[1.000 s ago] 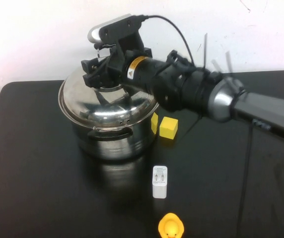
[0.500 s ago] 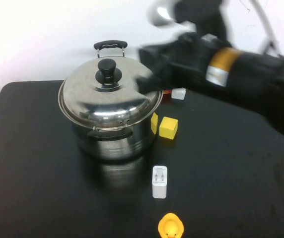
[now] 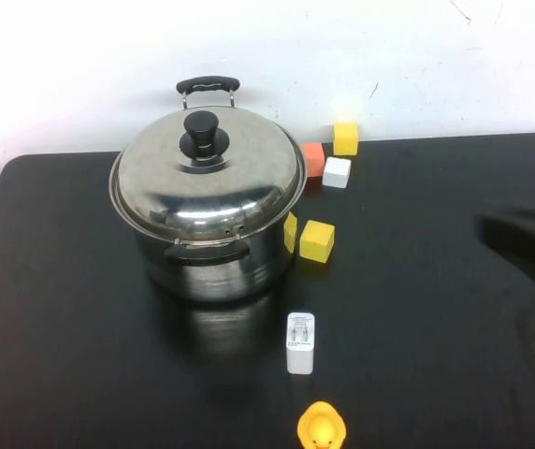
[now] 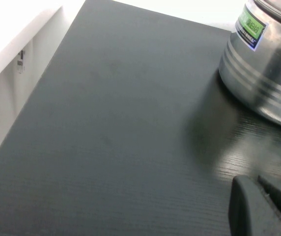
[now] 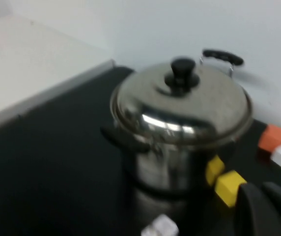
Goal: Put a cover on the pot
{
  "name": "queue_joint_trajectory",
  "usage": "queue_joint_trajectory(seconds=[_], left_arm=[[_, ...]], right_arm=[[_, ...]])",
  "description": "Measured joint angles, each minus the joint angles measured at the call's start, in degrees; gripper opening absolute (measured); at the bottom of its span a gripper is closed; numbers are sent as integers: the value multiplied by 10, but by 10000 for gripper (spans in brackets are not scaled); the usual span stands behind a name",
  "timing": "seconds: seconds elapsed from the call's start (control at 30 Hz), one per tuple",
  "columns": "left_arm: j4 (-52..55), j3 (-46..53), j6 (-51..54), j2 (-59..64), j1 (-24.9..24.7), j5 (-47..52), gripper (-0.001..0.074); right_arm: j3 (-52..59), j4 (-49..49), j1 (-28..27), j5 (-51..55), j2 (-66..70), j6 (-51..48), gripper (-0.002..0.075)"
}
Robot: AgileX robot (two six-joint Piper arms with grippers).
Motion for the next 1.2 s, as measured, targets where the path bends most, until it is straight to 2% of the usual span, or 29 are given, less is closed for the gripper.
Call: queue_joint_trajectory(seconds=[0.13,0.37,0.47,0.53,0.77,0.93,1.03,1.2], left_arm=[[0,0,0,0,0,0,-2],[0,0,0,0,0,0,-2],[0,0,0,0,0,0,-2],[0,0,0,0,0,0,-2],[0,0,0,0,0,0,-2],[0,0,0,0,0,0,-2],[0,0,0,0,0,0,-2],[0,0,0,0,0,0,-1]], right_arm=[[72,-26,0,19,-104,5,1],[192,-80,-4,33,-234,73,0],[234,-94,-30,34,-269,116,0],[257,-97,-74,30,-286,140,0],[329,-99,-319,23,-364,177,0],[375,-83,-456,23,-441,179,0],[400,-70,-494,20,-471,179,0],[428,-52,-503,-8,-483,178,0]])
